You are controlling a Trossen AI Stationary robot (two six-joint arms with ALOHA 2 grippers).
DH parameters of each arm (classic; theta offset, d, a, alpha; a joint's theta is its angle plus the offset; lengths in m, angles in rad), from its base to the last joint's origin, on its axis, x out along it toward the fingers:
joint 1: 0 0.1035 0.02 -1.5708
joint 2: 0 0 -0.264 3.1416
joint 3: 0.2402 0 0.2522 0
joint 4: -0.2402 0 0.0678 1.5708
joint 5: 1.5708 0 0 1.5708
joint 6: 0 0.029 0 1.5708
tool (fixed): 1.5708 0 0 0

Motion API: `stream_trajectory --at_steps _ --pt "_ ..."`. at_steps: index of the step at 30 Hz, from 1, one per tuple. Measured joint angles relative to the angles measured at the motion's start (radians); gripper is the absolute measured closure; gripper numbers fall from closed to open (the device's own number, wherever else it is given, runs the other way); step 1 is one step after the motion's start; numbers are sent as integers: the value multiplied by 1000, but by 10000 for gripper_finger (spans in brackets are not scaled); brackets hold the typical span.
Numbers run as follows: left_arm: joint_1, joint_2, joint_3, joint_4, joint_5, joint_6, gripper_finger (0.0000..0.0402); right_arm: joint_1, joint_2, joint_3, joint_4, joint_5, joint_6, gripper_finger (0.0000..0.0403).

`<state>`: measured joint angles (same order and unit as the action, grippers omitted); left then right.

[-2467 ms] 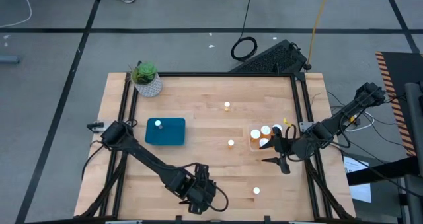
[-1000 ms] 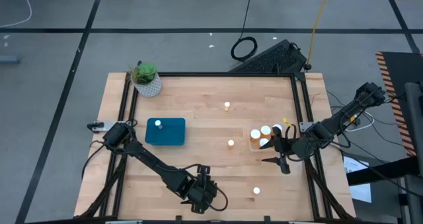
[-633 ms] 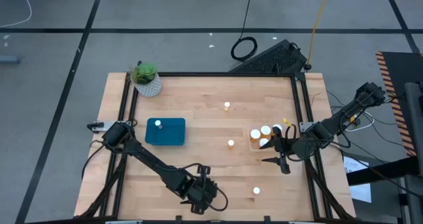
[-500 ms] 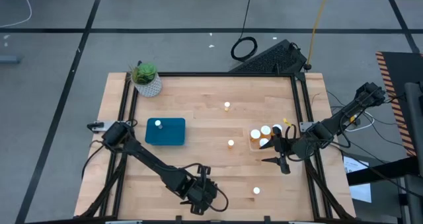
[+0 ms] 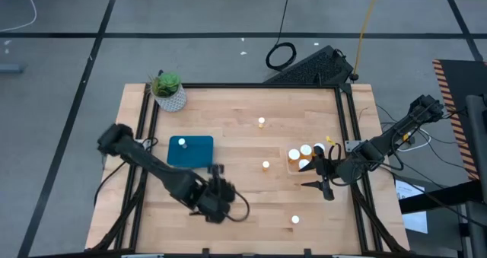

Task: Pick and place medicine bottles into bin by pill shape (circle, oval)
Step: Put the small blue pill bottle into the blue bin

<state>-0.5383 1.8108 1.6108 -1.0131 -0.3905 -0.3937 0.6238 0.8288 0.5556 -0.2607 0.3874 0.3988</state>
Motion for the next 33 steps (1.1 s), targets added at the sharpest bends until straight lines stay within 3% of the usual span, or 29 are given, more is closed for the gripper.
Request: stream_trajectory --at_steps 9,14,21,25,33 --pt "89 -194 -7 -227 -114 -65 274 0 0 0 1 1 3 177" --pt "158 -264 -86 -273 -118 -61 273 0 0 0 1 1 5 177" --pt "282 -409 -334 -231 -132 -169 273 0 0 0 2 6 10 177" --pt "352 -470 -486 -120 -95 -178 273 -1 0 0 2 32 5 177" --pt "424 -484 -687 47 -13 -189 273 -9 0 0 2 33 5 177"
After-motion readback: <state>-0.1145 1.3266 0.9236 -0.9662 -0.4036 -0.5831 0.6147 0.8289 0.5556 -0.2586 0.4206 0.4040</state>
